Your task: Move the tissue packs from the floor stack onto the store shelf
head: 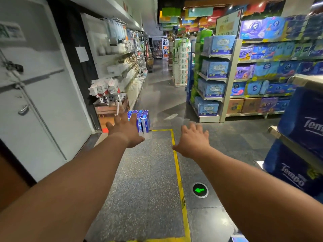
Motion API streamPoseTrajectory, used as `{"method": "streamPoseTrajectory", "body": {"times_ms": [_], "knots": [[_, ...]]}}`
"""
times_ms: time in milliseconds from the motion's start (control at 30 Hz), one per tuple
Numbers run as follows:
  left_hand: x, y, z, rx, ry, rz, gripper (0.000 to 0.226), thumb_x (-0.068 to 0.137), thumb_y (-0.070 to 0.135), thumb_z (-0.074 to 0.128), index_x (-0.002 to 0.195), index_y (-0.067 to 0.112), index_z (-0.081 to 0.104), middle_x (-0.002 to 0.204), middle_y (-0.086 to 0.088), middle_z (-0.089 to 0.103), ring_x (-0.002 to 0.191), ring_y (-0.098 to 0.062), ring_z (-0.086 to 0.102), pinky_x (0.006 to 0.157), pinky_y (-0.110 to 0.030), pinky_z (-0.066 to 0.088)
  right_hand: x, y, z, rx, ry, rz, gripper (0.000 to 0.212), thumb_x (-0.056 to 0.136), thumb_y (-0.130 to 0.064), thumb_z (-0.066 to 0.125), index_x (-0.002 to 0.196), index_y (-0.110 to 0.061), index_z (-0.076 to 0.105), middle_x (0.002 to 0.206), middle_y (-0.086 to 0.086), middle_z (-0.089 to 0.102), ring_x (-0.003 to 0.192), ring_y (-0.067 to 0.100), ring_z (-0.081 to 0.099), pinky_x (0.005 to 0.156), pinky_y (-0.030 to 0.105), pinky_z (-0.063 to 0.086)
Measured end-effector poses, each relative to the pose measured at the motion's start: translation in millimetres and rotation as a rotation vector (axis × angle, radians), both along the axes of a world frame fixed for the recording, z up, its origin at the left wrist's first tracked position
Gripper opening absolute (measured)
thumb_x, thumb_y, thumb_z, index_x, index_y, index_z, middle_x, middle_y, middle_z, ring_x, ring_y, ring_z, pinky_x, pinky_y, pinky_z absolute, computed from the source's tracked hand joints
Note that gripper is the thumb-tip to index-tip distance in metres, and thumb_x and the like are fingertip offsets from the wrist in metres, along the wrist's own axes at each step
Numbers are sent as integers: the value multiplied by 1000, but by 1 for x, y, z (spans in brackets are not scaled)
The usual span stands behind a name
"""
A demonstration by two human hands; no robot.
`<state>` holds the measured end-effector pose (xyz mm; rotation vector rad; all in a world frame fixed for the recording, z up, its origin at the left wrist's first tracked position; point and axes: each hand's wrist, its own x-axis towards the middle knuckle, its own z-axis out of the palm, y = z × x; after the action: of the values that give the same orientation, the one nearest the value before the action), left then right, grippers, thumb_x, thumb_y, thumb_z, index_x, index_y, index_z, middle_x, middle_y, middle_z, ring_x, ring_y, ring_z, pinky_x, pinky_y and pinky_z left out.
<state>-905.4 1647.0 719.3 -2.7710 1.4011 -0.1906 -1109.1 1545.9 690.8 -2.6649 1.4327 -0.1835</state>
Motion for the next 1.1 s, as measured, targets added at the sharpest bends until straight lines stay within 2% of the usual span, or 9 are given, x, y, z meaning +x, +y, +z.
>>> {"method": "streamPoseTrajectory", "body": {"times_ms": [100,333,500,633,800,1100], "knots": [[-12,-12,-7,15,23,29,109,82,70,62,159,28,-3,167,-10,-1,151,-37,5,114,-62,19,-10,-17,-2,2,11,15,88,85,-65,65,152,-19,31,159,14,28,148,40,20,117,62,19],[-38,-47,-20,19,51,76,104,84,69,62,159,25,5,162,-10,15,148,-36,14,113,-60,24,-37,-66,-15,46,58,29,94,81,-70,67,152,-19,31,156,14,32,145,41,24,115,63,22],[-33,-71,-36,35,62,85,106,83,70,61,159,25,3,162,-10,17,147,-36,17,114,-57,27,-30,-100,-26,73,67,39,91,81,-70,66,150,-20,34,152,13,35,142,39,28,114,62,24],[-11,-100,-53,39,119,110,103,83,68,62,158,26,5,163,-10,16,148,-36,14,113,-58,23,-4,-127,-39,84,83,68,92,82,-70,65,152,-20,32,153,12,34,143,39,27,115,61,24],[34,-155,-69,19,147,117,102,83,66,64,158,25,10,161,-10,21,147,-36,19,112,-60,24,45,-174,-53,74,119,90,92,82,-71,64,152,-20,32,153,12,34,143,39,27,115,62,24],[146,-279,-79,29,165,81,99,78,66,68,154,24,19,153,-9,31,140,-34,29,109,-57,33,155,-284,-59,96,83,31,89,83,-71,63,150,-20,34,153,12,34,143,38,27,115,60,25]]}}
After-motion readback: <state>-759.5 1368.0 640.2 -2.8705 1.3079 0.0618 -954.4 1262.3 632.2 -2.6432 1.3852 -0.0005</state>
